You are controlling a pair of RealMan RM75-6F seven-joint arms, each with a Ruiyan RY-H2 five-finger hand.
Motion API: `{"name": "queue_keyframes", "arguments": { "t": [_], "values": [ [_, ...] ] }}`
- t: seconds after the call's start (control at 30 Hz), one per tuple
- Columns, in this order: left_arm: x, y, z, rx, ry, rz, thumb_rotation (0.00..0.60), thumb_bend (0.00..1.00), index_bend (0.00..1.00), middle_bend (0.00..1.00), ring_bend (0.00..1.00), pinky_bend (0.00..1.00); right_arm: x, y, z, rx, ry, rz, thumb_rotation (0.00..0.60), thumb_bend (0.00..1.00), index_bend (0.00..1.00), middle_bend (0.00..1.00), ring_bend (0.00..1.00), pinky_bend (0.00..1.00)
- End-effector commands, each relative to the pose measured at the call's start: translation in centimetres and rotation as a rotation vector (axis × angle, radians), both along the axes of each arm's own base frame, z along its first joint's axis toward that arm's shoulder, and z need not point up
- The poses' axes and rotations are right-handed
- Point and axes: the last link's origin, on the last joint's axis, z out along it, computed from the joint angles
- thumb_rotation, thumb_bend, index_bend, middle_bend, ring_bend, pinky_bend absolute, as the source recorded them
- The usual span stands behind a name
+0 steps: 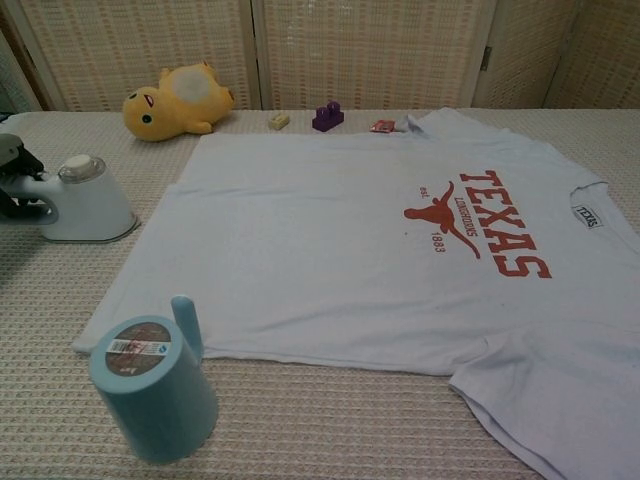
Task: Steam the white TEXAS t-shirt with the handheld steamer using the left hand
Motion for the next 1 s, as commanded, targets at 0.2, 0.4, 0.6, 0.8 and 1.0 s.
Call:
{"name": "queue_keyframes", "arguments": {
  "t": [0.2,0.4,0.6,0.8,1.0],
  "values": [
    [-1.4,0.4,-0.4,-0.077,-0.045,0.026,0.600,0.33,0.87,0.89,0.71,0.59,-0.2,-0.1,-1.3,0.065,0.003,-0.024,0.600,0.17,0.00,0.05,0.00,0.17],
    [-1.4,0.3,0.5,-0.023,-0.158,-0.040,0.600,0.39,0.97,1.00,0.82,0.70,0.4,-0.5,-4.2,0.204,0.022,-0.008,0.600,0.17,0.00,0.06,0.00,0.17],
    [-0.8,-0.1,2.3,0.038,-0.258,-0.158,0.600,0.43,1.00,1.00,0.86,0.73,1.5,-1.1,-7.1,0.343,0.051,0.031,0.600,0.17,0.00,0.06,0.00,0.17],
    [1.4,-1.0,2.8,0.013,-0.375,-0.252,0.600,0.43,1.00,1.00,0.87,0.73,2.5,-1.9,-10.0,0.481,0.064,0.065,0.600,0.26,0.00,0.06,0.00,0.17],
    [5.0,-1.4,1.3,-0.065,-0.436,-0.338,0.600,0.43,1.00,1.00,0.87,0.73,3.2,-2.6,-12.6,0.628,0.049,0.082,0.557,0.71,0.00,0.06,0.00,0.12]
  ]
}}
